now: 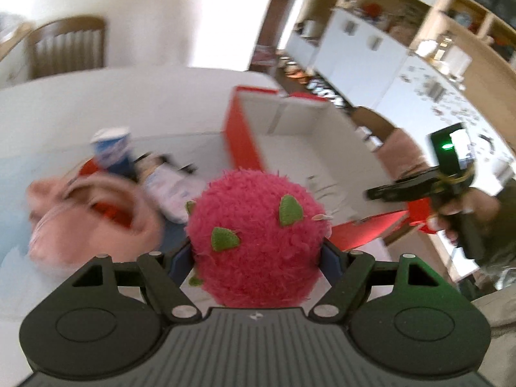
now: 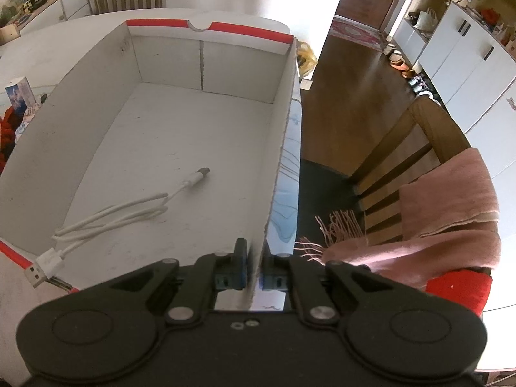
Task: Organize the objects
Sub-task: 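Carry the pink strawberry plush with the left gripper into the box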
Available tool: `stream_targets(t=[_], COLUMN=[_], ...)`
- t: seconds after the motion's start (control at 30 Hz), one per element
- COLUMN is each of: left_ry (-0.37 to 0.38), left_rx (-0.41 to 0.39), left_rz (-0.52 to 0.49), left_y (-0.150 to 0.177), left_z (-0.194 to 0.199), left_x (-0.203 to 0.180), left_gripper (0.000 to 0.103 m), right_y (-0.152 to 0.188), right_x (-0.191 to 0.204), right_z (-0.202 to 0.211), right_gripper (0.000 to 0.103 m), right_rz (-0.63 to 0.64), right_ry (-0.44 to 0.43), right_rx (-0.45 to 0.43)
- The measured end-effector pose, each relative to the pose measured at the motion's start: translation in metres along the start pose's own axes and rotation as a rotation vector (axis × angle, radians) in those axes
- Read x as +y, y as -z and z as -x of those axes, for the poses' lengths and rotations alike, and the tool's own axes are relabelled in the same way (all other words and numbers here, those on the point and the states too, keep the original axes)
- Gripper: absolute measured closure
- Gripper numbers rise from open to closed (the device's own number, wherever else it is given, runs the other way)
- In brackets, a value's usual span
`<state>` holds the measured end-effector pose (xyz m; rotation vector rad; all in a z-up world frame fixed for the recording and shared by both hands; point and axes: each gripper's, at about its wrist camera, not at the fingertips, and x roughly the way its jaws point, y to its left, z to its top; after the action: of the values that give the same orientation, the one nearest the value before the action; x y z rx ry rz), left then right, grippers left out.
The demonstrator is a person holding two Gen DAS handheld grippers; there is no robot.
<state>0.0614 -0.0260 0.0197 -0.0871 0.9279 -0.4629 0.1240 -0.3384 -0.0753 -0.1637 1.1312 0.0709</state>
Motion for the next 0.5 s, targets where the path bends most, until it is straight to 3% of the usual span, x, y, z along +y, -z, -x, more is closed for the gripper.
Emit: stream_targets(t=[0.3, 0.5], left_ry=[0.06, 0.075], left_rx=[0.01, 0.069], left_rz=[-0.172, -0.229], left_y=[-0.043, -0.061], left_z=[-0.033, -0.072], left_x=[-0.051, -0.067], left_gripper=[0.025, 0.025], right_y=[0.0, -0.001], right_x=[0.0, 0.002], right_z=[-0.001, -0.002], right_gripper=[0.097, 0.097], right_rz=[0.007, 0.012], right_ry=[-0.002, 0.001], right_rx=[0.002, 0.004])
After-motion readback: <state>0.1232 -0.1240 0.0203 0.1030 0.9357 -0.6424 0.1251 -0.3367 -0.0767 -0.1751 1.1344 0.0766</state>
